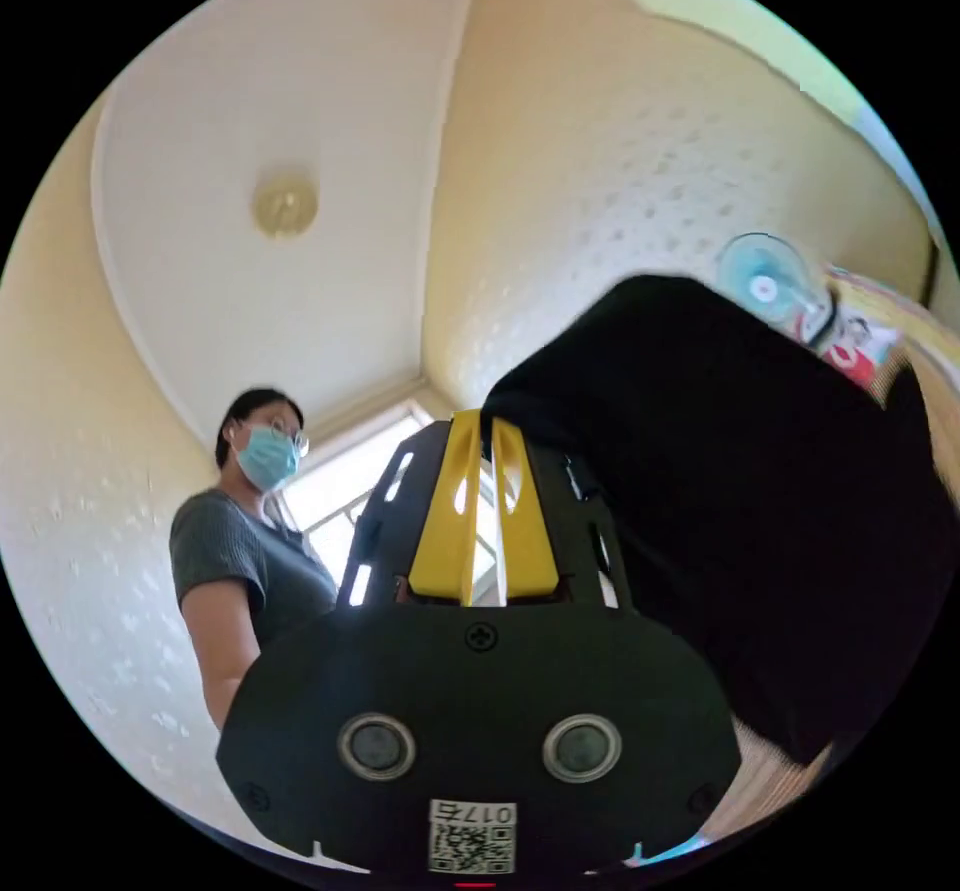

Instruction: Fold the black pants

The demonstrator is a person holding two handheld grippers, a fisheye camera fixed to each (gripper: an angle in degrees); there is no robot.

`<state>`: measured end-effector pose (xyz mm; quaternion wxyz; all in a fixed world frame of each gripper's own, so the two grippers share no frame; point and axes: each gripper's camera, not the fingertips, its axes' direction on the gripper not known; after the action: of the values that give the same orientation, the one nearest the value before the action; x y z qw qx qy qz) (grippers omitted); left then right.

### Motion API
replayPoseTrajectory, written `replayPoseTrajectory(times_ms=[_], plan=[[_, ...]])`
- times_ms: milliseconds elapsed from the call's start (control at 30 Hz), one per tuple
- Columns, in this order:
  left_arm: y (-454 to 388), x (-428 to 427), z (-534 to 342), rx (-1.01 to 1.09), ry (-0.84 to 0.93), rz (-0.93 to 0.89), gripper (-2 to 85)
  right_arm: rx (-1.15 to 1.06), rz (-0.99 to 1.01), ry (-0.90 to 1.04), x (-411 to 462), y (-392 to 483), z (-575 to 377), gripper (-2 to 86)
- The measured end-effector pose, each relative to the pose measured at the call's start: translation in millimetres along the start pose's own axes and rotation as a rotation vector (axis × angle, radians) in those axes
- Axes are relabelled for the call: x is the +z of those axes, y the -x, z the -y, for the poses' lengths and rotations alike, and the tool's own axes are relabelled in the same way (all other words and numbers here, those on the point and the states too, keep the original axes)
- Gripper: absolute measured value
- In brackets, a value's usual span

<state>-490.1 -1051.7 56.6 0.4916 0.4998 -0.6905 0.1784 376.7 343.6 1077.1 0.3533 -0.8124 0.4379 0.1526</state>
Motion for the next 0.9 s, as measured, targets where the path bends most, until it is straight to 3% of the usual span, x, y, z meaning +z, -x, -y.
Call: replayPoseTrajectory(times_ms=[100,233,300,467,533,667,767,833,900], plan=[[-27.0,-6.2,23.0,0.173,0.023,-0.068,-0.6,-0.161,0.025,0.193,66.0,37.3,-3.3,1.1],[-55.5,-17.6,47.2,0.364,0.069,-0.204,2.5,-0.297,0.170,0.325,133.5,64.5,-38.6,1.2],[-64.3,-24.2,54.8,0.427,0.092,-0.292,4.6,-0.314,0.099,0.302,151.8,69.6,-60.6,1.2],[-72.3,-42.2,75.3,0.473,0.172,-0.533,10.9,-0.391,0.561,0.250,181.3,52.2,-113.1,1.1],[-61.5,-40.9,86.9,0.356,0.270,-0.628,18.5,-0.444,0.808,0.230,200.5,50.3,-140.1,1.1],[-23.6,-22.9,86.7,0.035,0.428,-0.765,24.6,-0.520,1.022,0.224,234.8,65.6,-175.8,1.0],[-2.4,3.6,75.0,-0.170,0.558,-0.929,22.4,-0.559,1.203,0.191,260.5,75.2,-206.7,1.0],[-4.5,27.2,65.5,-0.268,0.646,-1.112,15.5,-0.607,1.397,0.128,271.3,76.6,-230.1,1.1],[-13.0,36.5,60.1,-0.305,0.643,-1.262,12.6,-0.623,1.549,0.020,269.6,70.6,-246.9,1.1]])
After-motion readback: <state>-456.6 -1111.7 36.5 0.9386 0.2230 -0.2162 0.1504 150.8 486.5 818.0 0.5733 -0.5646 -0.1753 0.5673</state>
